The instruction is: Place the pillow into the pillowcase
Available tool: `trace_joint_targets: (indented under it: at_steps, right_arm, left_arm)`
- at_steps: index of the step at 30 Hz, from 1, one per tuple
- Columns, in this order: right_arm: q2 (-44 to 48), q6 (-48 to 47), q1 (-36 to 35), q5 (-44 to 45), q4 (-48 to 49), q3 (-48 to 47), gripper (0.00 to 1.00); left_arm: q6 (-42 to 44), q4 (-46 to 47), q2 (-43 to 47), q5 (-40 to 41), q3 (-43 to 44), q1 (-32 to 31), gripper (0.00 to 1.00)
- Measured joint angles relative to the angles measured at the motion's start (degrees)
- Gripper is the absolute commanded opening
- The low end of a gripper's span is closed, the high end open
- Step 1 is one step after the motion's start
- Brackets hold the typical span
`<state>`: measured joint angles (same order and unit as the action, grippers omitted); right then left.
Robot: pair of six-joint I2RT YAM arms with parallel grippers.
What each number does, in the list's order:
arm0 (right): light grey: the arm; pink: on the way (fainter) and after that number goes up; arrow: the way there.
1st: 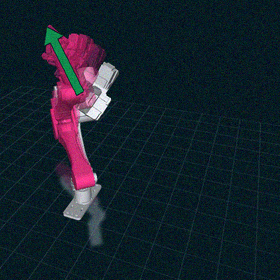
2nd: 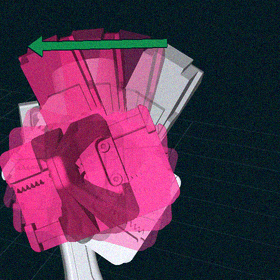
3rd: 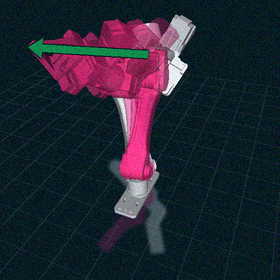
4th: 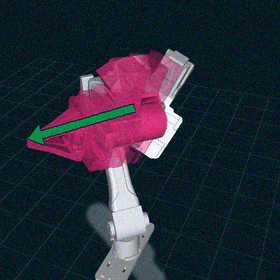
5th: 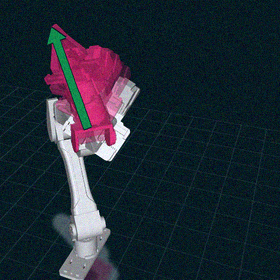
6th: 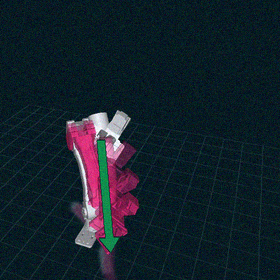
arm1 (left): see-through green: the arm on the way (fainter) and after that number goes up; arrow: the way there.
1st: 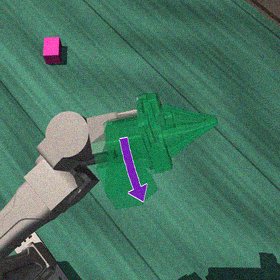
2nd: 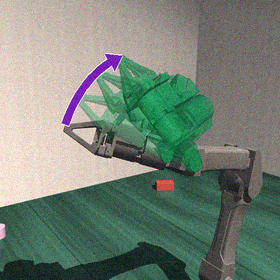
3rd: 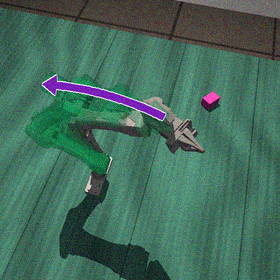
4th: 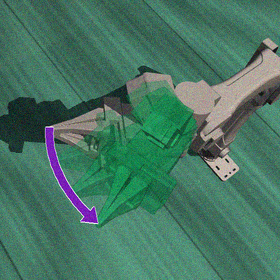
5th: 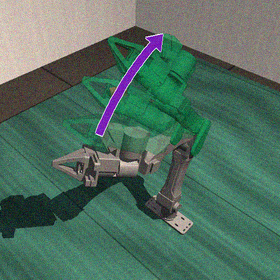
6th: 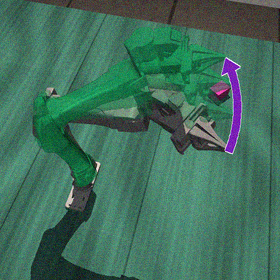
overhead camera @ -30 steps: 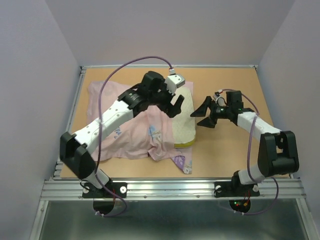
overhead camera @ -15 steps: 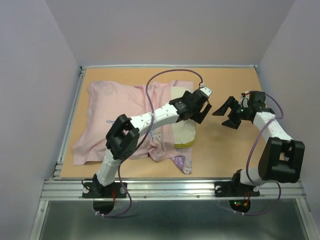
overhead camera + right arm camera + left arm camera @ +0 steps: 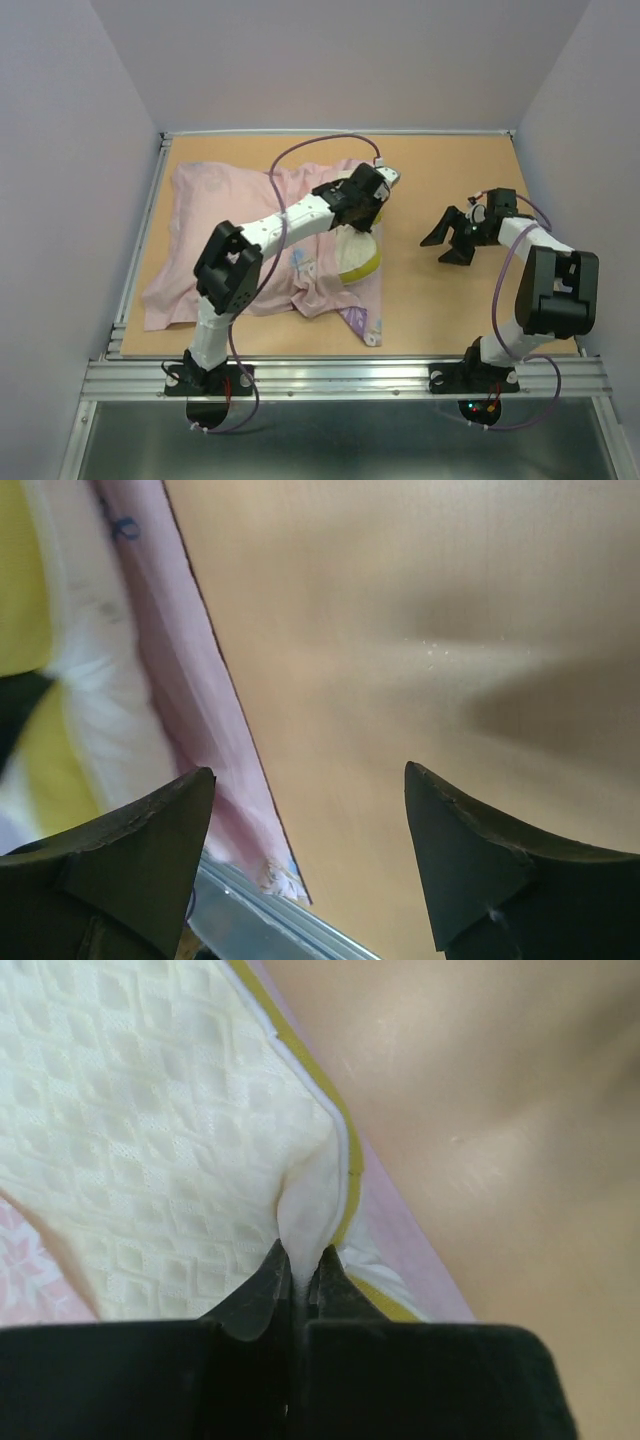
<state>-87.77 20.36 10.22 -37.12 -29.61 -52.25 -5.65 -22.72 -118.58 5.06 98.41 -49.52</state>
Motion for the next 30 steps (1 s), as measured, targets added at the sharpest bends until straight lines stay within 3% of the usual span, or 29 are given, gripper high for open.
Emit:
trace_joint_targets:
  at_steps: [6, 15, 17, 18, 19, 20, 21, 25, 30]
  right_arm:
    - [-8.3, -0.7, -4.3, -0.8, 3.3, 0.0, 0.82]
    - [-19.1, 6.6, -18.3, -3.0, 14.2, -8.7, 0.82]
    - [-21.7, 8.4, -20.3, -3.5, 16.4, -11.1, 0.73]
    - [-22.8, 9.3, -20.8, -3.5, 17.2, -12.0, 0.52]
    - [-24.2, 10.2, -21.5, -3.5, 18.3, -13.1, 0.38]
    - [-25.5, 11.4, -21.9, -2.1, 19.4, -13.8, 0.11]
    - [-26.8, 11.9, -22.2, -1.8, 20.3, -14.1, 0.01]
    - [-28.4, 13.4, -22.1, -1.5, 21.4, -13.9, 0.01]
    - [-21.5, 11.0, -19.5, 2.5, 18.9, -9.0, 0.01]
  left_arm:
    - [2.8, 1.5, 17.1, -17.0, -7.1, 4.8, 0.0]
    - [0.7, 5.2, 20.0, -35.3, -10.4, 9.6, 0.0]
    - [0.4, 5.1, 19.3, -36.9, -10.7, 10.1, 0.0]
    - [0.2, 5.3, 19.2, -37.5, -10.7, 10.3, 0.0]
    - [0.2, 5.4, 19.2, -37.7, -10.8, 10.3, 0.0]
    - [0.2, 5.5, 19.2, -38.0, -10.8, 10.4, 0.0]
    - [0.2, 5.7, 19.2, -38.1, -10.8, 10.4, 0.0]
    - [0.2, 6.9, 19.3, -38.2, -12.4, 11.0, 0.0]
    - [1.0, 7.1, 19.5, -34.7, -15.5, 11.1, 0.0]
